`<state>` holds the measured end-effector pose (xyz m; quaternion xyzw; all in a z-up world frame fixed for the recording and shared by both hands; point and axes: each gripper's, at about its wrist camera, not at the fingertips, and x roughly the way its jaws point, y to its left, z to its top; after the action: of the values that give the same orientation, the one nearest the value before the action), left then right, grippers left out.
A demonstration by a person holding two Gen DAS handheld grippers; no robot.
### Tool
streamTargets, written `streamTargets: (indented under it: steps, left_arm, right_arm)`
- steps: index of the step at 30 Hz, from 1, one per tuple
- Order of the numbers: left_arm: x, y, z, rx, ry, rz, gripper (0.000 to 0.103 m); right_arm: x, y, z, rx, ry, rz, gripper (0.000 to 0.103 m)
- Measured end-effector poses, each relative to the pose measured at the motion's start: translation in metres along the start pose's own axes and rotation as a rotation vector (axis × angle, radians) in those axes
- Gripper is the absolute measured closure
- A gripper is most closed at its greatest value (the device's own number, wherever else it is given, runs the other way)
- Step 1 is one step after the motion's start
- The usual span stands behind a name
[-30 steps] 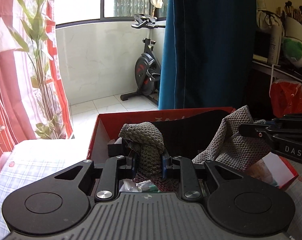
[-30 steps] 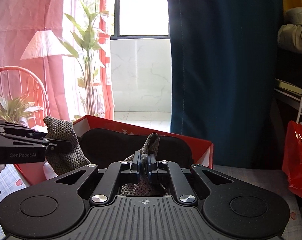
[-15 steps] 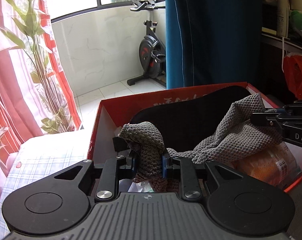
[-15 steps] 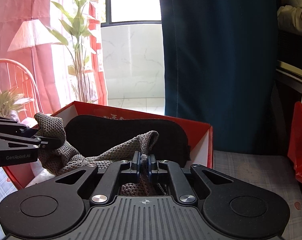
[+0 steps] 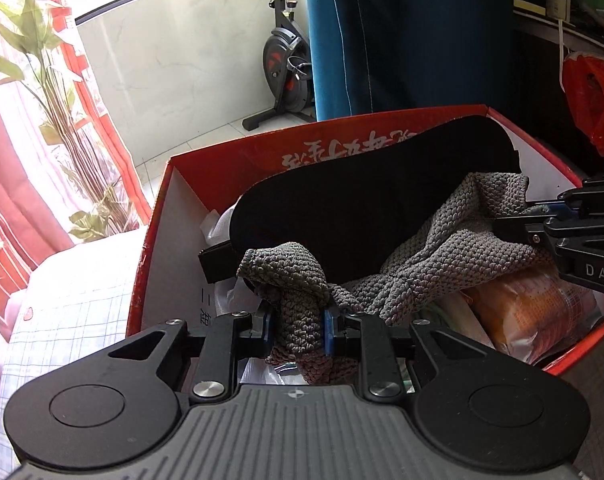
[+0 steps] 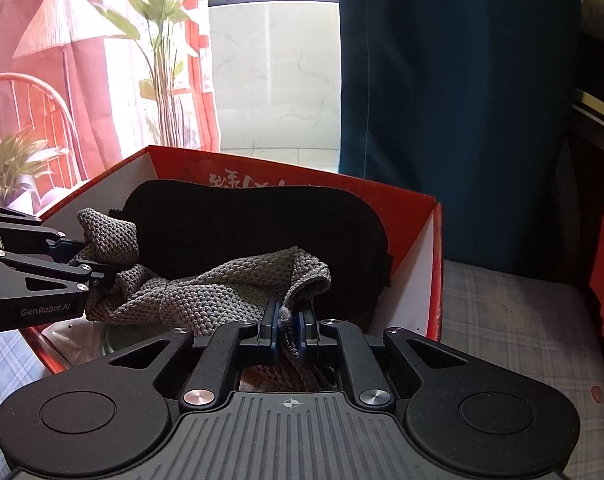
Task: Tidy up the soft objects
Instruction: 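Lower the grey cloth into the box and open both grippers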
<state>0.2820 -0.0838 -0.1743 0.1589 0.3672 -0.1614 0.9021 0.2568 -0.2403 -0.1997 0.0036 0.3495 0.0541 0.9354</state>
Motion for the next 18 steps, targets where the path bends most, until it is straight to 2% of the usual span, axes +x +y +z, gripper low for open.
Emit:
streamTargets:
  steps: [7,11,13,16,18]
  left_arm:
    - [0.000,0.003,0.000,-0.021,0.012,-0.014,0.078]
    - [-0.002,0.010,0.005,-0.033,-0.002,-0.017,0.069]
    - [-0.007,0.013,0.006,-0.036,-0.007,-0.014,0.065]
    - [-0.019,0.015,0.005,-0.044,-0.034,-0.015,0.052]
    - [-0.027,0.018,0.005,-0.054,-0.053,-0.020,0.037]
  right_arm:
    - [0.005,0.003,0.005,-0.006,0.053,-0.015,0.093]
    - [0.002,0.002,0.005,0.007,0.046,-0.028,0.091]
    - [-0.001,0.004,0.006,0.002,0.033,-0.036,0.084]
    - [-0.011,0.003,0.008,0.015,0.014,-0.027,0.078]
    - [-0.018,0.003,0.009,0.022,0.003,-0.027,0.073]
